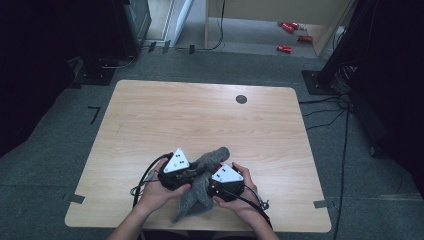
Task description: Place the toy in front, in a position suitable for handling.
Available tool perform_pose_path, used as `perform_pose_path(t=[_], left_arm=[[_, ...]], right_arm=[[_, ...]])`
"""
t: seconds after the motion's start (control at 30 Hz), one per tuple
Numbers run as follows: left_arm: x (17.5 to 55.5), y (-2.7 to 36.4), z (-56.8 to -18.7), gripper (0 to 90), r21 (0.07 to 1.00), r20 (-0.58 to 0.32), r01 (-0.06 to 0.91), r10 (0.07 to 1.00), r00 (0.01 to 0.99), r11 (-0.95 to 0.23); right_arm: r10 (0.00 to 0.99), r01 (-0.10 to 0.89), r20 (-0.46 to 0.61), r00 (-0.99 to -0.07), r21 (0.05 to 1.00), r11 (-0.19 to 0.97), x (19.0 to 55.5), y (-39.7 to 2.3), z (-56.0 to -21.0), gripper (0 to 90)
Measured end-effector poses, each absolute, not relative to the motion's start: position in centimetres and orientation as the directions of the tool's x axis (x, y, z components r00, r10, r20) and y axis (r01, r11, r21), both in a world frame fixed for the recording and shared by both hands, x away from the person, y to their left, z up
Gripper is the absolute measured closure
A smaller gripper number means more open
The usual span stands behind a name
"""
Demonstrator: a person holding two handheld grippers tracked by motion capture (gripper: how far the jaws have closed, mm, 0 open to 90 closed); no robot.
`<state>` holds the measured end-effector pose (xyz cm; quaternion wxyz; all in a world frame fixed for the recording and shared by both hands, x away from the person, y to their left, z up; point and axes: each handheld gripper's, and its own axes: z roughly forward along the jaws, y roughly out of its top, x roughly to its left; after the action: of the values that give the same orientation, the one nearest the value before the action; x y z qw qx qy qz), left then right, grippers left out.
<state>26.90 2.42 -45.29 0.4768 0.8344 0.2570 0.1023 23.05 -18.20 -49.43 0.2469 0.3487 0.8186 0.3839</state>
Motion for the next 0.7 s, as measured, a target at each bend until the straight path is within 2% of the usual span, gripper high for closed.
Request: perform_pose_path(t=[0.07,0.2,0.23,0.4,0.47,0.6,0.7], left_arm=[[27.1,3.0,-45.2,78.2,0.848,-0.095,0.349,0.534,0.840,-0.398],[25.8,1.8,-44.9,77.9,0.867,-0.068,0.272,0.442,0.894,-0.417],[25.6,1.5,-45.0,77.3,0.864,-0.050,0.260,0.441,0.896,-0.430],[27.0,2.8,-45.2,77.3,0.851,-0.083,0.343,0.543,0.836,-0.398],[27.0,3.1,-45.1,77.8,0.854,-0.098,0.344,0.531,0.842,-0.389],[25.8,2.0,-44.8,75.0,0.880,-0.086,0.267,0.422,0.903,-0.393],[26.0,2.1,-45.0,74.2,0.873,-0.085,0.284,0.452,0.888,-0.396]], right_arm=[[0.762,0.384,-0.127,-0.635,0.804,0.454,23.1,-18.3,-49.4,34.5],[0.758,0.383,-0.103,-0.644,0.814,0.436,23.1,-17.9,-49.2,34.5],[0.758,0.384,-0.106,-0.644,0.812,0.440,23.1,-17.8,-49.3,34.5],[0.762,0.385,-0.124,-0.635,0.805,0.452,23.1,-18.2,-49.3,34.5],[0.764,0.393,-0.104,-0.637,0.809,0.437,23.1,-18.2,-49.3,34.5],[0.760,0.396,-0.073,-0.646,0.820,0.415,23.1,-17.8,-49.1,34.5],[0.758,0.387,-0.094,-0.646,0.815,0.431,23.0,-17.5,-49.1,34.5]])
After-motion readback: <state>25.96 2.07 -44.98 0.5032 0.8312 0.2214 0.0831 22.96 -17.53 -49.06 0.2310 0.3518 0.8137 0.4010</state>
